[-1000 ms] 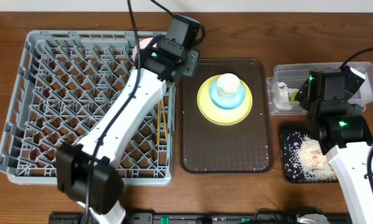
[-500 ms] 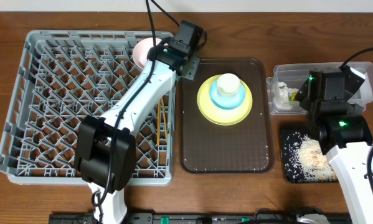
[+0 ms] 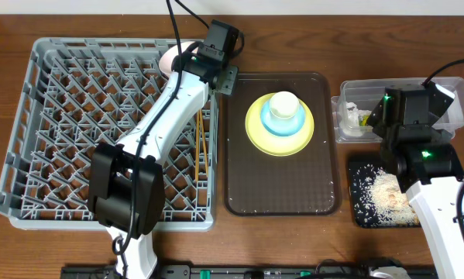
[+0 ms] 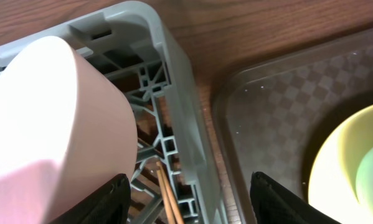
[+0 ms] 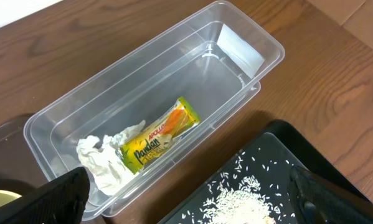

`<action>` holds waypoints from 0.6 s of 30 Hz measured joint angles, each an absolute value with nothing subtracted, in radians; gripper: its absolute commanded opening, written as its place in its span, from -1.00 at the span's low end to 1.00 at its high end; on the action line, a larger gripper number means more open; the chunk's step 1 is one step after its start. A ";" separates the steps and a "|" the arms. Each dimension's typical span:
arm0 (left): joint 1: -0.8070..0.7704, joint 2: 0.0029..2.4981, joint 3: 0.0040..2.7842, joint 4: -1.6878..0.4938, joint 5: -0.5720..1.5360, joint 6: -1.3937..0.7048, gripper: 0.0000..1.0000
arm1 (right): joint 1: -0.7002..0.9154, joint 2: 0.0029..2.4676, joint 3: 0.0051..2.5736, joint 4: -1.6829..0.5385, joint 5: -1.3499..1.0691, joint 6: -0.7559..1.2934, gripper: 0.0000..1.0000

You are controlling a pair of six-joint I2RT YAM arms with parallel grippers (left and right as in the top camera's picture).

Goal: Sort waste into correct bins and load items into the dishwasher rack

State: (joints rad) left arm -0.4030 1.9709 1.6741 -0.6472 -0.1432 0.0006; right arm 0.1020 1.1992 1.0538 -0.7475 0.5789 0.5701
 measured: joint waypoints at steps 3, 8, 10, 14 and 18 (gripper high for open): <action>-0.408 1.955 1.674 -0.648 -0.139 0.001 0.28 | 0.102 1.199 1.054 -0.748 0.579 0.570 0.99; -0.410 1.890 1.674 -0.648 -0.137 0.001 0.28 | 0.102 1.199 1.054 -0.748 0.579 0.570 0.98; -0.410 1.872 1.674 -0.648 -0.137 0.001 0.28 | 0.102 1.199 1.054 -0.748 0.579 0.570 0.98; -0.410 1.863 1.674 -0.648 -0.137 0.001 0.28 | 0.102 1.199 1.054 -0.748 0.579 0.570 0.99; -0.410 1.864 1.674 -0.648 -0.137 0.001 0.28 | 0.102 1.199 1.054 -0.748 0.579 0.570 0.99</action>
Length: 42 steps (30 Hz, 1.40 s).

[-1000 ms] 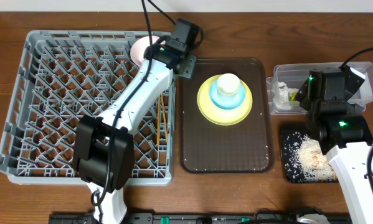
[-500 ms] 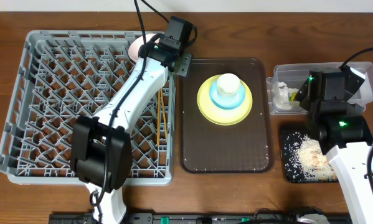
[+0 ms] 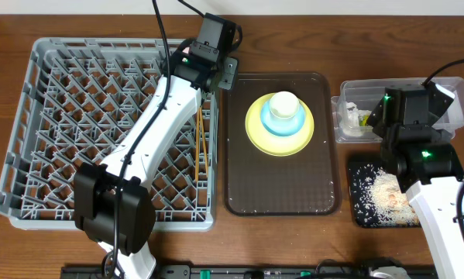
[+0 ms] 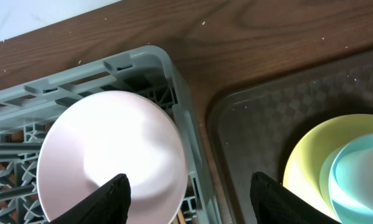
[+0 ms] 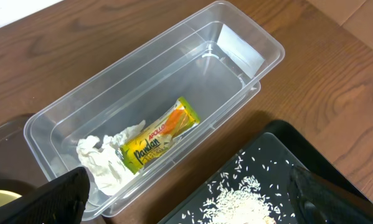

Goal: Sort waste into correct bins and load items into the dishwasher rack

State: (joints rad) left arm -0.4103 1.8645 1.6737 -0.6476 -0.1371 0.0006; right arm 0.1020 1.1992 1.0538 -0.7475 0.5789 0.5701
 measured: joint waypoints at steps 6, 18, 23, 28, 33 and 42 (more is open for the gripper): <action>-0.410 1.878 1.670 -0.647 -0.137 -0.002 0.13 | 0.102 1.199 1.054 -0.748 0.579 0.570 0.98; -0.410 1.985 1.663 -0.648 -0.138 -0.003 -0.17 | 0.102 1.199 1.054 -0.748 0.579 0.570 0.99; -0.410 1.986 1.663 -0.648 -0.138 -0.001 -0.38 | 0.102 1.199 1.054 -0.748 0.579 0.570 0.99; -0.410 1.986 1.663 -0.648 -0.138 0.001 -0.43 | 0.102 1.199 1.054 -0.748 0.579 0.570 0.99; -0.409 1.986 1.663 -0.655 -0.138 0.001 0.08 | 0.102 1.199 1.054 -0.748 0.579 0.570 0.99; -0.407 1.986 1.663 -0.670 -0.138 0.001 0.86 | 0.102 1.199 1.054 -0.748 0.579 0.570 0.99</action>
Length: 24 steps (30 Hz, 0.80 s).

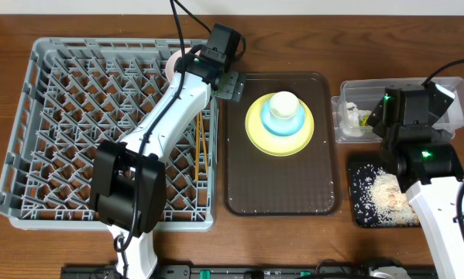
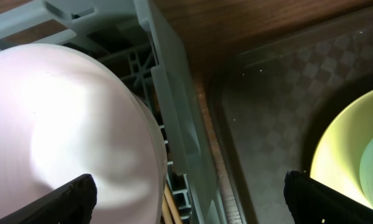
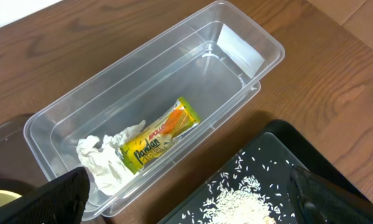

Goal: Sort waste into correct bins and load items into the dishwasher rack

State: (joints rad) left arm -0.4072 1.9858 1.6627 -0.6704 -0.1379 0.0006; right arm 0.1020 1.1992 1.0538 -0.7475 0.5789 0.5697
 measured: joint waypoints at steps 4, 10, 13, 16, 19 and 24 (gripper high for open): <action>-0.407 1.986 1.663 -0.672 -0.138 -0.004 0.39 | 0.102 1.199 1.054 -0.748 0.579 0.570 0.99; -0.403 1.986 1.663 -0.673 -0.137 -0.002 -0.10 | 0.102 1.199 1.054 -0.748 0.579 0.570 0.98; -0.394 1.987 1.663 -0.673 -0.138 0.001 -0.14 | 0.102 1.199 1.054 -0.748 0.579 0.570 0.98; -0.380 1.987 1.663 -0.674 -0.138 0.001 -0.22 | 0.102 1.199 1.054 -0.748 0.579 0.570 0.99; -0.366 1.987 1.663 -0.676 -0.138 0.000 -0.34 | 0.102 1.199 1.054 -0.748 0.579 0.570 0.98; -0.353 1.987 1.663 -0.677 -0.138 0.001 -0.45 | 0.102 1.199 1.054 -0.748 0.579 0.570 0.98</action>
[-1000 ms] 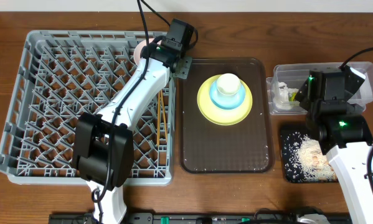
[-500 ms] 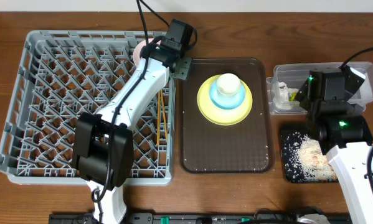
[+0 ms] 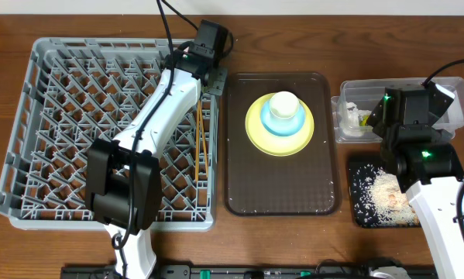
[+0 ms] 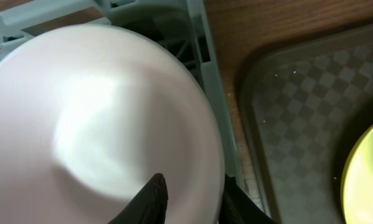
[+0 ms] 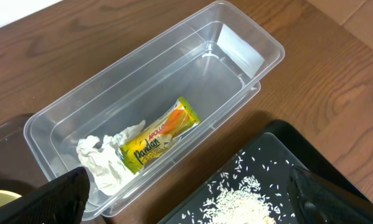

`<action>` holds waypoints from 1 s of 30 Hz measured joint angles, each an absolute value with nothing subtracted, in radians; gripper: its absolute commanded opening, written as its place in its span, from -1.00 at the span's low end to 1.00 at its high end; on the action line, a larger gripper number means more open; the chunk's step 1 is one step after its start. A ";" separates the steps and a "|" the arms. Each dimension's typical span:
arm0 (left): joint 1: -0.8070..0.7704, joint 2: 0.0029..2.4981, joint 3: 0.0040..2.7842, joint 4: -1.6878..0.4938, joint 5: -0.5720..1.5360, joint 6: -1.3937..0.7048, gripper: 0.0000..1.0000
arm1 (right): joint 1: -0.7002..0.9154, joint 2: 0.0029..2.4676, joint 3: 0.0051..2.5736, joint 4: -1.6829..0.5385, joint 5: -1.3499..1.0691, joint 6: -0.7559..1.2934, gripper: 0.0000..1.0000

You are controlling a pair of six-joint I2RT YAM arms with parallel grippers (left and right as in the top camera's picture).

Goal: Sort waste into correct bins and load items into the dishwasher rack

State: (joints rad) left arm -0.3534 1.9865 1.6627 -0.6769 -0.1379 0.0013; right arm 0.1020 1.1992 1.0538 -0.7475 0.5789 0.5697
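Note:
A pink bowl [image 4: 99,112] fills the left wrist view at the far right corner of the grey dishwasher rack [image 3: 30,116]. My left gripper [image 4: 195,196] is shut on its rim, one finger inside and one outside; overhead, the arm hides the bowl. A yellow plate [image 3: 255,128] carries a blue bowl [image 3: 282,120] and a white cup [image 3: 283,102] on the brown tray [image 3: 247,178]. My right gripper [image 5: 189,199] hangs open over a clear bin [image 5: 236,43] and a black tray [image 3: 363,209], holding nothing.
Chopsticks [image 3: 203,147] lie in the rack near its right wall. The clear bin holds a crumpled tissue [image 5: 102,158] and a yellow Pandan wrapper [image 5: 158,143]. Loose rice [image 3: 386,194] is heaped on the black tray.
My left gripper was wide open beside the pink bowl; now its fingers are shut on the bowl's rim, and the wrist has shifted slightly left over the rack corner. The right arm has not moved.
The pink bowl stood in the rack's far right corner with my left gripper open beside it. The gripper then looked down on the bowl from higher up, then came close again, wide open. Now it grips the rim. The right gripper stayed open over the bin throughout.

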 measured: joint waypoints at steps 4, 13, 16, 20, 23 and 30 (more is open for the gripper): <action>-0.354 1.987 1.663 -0.685 -0.137 0.000 -0.70 | 0.102 1.199 1.054 -0.748 0.579 0.570 0.99; -0.356 1.985 1.666 -0.687 -0.136 0.004 -0.87 | 0.102 1.199 1.054 -0.748 0.579 0.570 0.99; -0.356 1.971 1.671 -0.706 -0.125 -0.008 -0.87 | 0.102 1.199 1.054 -0.748 0.579 0.570 0.98; -0.329 1.909 1.674 -0.714 0.028 -0.045 -0.87 | 0.102 1.199 1.054 -0.748 0.579 0.570 0.98; -0.264 1.835 1.703 -0.699 0.254 -0.088 -0.88 | 0.102 1.199 1.054 -0.748 0.579 0.570 0.98; 0.000 1.740 1.769 -0.628 0.810 -0.211 -0.87 | 0.102 1.199 1.054 -0.748 0.579 0.570 0.98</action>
